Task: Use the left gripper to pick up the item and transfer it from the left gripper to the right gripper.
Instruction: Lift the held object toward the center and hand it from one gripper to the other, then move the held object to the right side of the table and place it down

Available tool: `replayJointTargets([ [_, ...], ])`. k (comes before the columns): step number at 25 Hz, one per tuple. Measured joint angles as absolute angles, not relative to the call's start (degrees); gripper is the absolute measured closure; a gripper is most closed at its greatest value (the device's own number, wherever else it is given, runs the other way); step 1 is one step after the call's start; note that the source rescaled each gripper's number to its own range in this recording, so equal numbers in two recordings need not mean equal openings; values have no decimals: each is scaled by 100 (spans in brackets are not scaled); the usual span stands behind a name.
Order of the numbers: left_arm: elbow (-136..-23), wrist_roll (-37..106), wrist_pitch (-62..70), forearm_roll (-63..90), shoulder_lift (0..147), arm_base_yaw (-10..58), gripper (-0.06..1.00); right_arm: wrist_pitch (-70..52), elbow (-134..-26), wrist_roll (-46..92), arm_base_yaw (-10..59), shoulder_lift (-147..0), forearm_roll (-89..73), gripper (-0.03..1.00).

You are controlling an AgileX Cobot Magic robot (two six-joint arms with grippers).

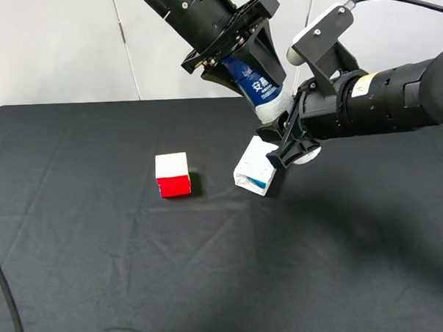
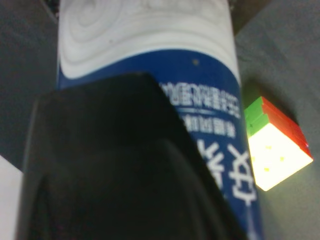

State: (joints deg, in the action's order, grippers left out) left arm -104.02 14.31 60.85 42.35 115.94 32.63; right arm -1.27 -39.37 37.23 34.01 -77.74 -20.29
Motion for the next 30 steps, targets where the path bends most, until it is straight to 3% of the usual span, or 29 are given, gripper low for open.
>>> replayJointTargets([
  [2,-10402,1361,6106,4189,11594,3263,93,-154,-3937,3723,3401,-7775,-2029,88],
  [3,-10402,1340,6118,4135,11594,3263,80,-163,-3937,3723,3405,-7775,-2035,88],
  [6,-10402,1304,6204,3876,11594,3263,21,-229,-3937,3723,3412,-7793,-2044,88],
  [9,-10402,1299,6321,3573,11594,3257,2,-240,-3937,3723,3418,-7793,-2044,88],
  [15,-10402,1365,6355,3262,11545,3257,-5,-258,-3937,3717,3418,-7793,-2044,88],
  [30,-10551,1352,6428,2013,9895,3257,-5,-258,-3937,3705,3418,-7793,-2044,88],
])
